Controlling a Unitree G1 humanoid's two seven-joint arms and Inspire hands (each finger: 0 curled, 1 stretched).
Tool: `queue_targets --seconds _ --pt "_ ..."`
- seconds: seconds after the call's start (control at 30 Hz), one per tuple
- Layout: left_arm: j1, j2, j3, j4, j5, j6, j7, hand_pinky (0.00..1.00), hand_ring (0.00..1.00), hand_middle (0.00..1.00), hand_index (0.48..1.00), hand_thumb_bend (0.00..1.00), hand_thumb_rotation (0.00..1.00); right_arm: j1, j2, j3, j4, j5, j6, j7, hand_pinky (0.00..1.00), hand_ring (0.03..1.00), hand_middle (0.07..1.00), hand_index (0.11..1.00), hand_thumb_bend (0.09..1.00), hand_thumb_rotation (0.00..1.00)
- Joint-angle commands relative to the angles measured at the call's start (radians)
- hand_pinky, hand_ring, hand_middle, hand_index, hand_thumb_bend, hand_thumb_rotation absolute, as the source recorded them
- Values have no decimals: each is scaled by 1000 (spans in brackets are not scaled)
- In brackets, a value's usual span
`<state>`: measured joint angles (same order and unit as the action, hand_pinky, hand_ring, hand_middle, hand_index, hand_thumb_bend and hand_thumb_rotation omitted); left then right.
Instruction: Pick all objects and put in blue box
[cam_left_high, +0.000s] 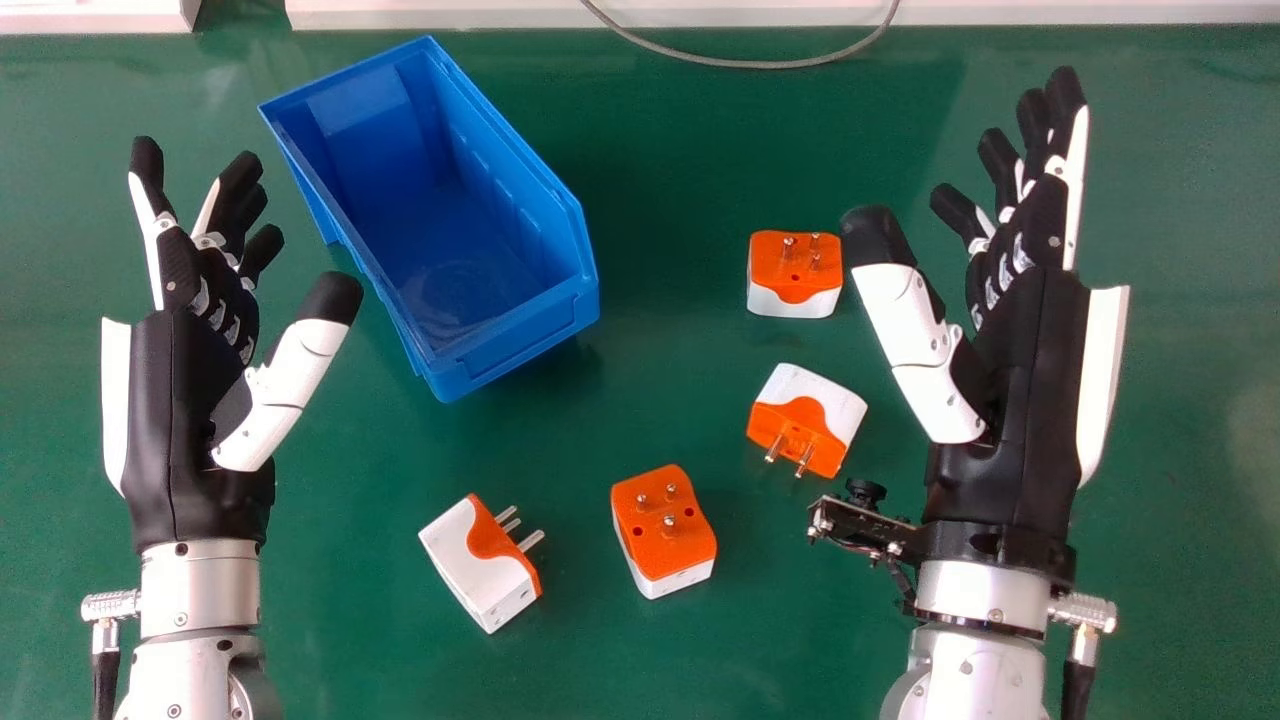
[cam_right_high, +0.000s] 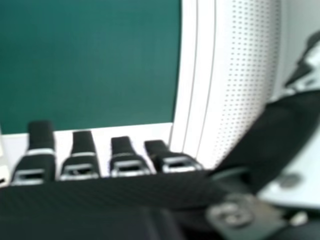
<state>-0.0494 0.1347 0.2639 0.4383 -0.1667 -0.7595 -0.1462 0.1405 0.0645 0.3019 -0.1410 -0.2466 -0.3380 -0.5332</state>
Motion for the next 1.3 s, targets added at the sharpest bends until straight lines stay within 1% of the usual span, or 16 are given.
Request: queue_targets --seconds 0.0,0.13,0.17,0.3,0.4,0.5,0.53,0.6,0.63,0.7,0.8,0.87,0.97,1.17,1.2,1.27 --pt "4 7 7 -15 2 -24 5 918 944 931 916 856 530 3 90 18 -35 -4 -14 -5 830 935 966 973 615 682" --pt "-1 5 5 -12 -8 -24 -1 916 943 930 915 857 531 -1 90 16 -31 -8 -17 -8 830 934 965 974 613 683" --pt "-1 4 6 -13 -2 -22 5 916 943 930 915 857 531 -2 90 15 -29 -6 -17 -7 830 934 965 974 613 683" --pt "-3 6 6 -16 3 -19 9 919 946 932 918 861 534 -5 87 16 -39 -4 -1 1 831 935 965 974 616 681" --pt "-3 7 5 -18 3 -19 9 918 947 933 920 862 537 3 31 14 -103 -25 110 76 846 942 971 977 619 701" --pt "-5 10 5 -16 6 -20 12 919 947 934 921 859 537 0 -141 10 -240 -72 306 315 864 942 967 971 641 712" --pt "-7 11 6 -13 7 -21 13 916 945 933 921 851 536 -10 -212 12 -277 -110 352 408 844 930 953 945 693 611" --pt "-12 12 5 -7 8 -23 12 911 940 931 920 852 535 -44 -373 41 -355 -240 473 644 806 904 952 914 781 497" --pt "-14 13 4 -6 6 -23 10 911 940 931 920 852 535 -61 -430 62 -385 -296 522 743 806 904 952 914 781 497" --pt "-18 15 3 -3 2 -22 7 911 939 930 919 859 532 -99 -490 108 -417 -376 594 896 777 928 982 919 862 375" --pt "-22 16 2 -1 0 -18 5 914 941 931 919 861 530 -148 -491 171 -431 -471 692 1034 772 941 988 924 878 335" --pt "-23 16 2 1 1 -19 5 914 941 931 919 861 530 -169 -466 221 -425 -595 742 1078 772 941 988 924 878 335" --pt "-26 16 5 7 10 -29 10 911 942 938 919 864 536 -188 -423 272 -411 -747 796 1127 797 965 999 943 934 207" --pt "-24 16 5 5 22 -26 22 910 942 937 919 851 546 -186 -375 262 -397 -817 811 1184 838 988 1000 958 940 183" --pt "-24 16 4 3 20 -25 20 910 942 937 919 851 546 -186 -371 259 -390 -816 808 1185 838 988 1000 958 940 183" --pt "-23 15 2 1 4 -23 8 919 947 940 921 854 543 -186 -365 254 -378 -809 800 1183 850 995 1000 964 936 184"
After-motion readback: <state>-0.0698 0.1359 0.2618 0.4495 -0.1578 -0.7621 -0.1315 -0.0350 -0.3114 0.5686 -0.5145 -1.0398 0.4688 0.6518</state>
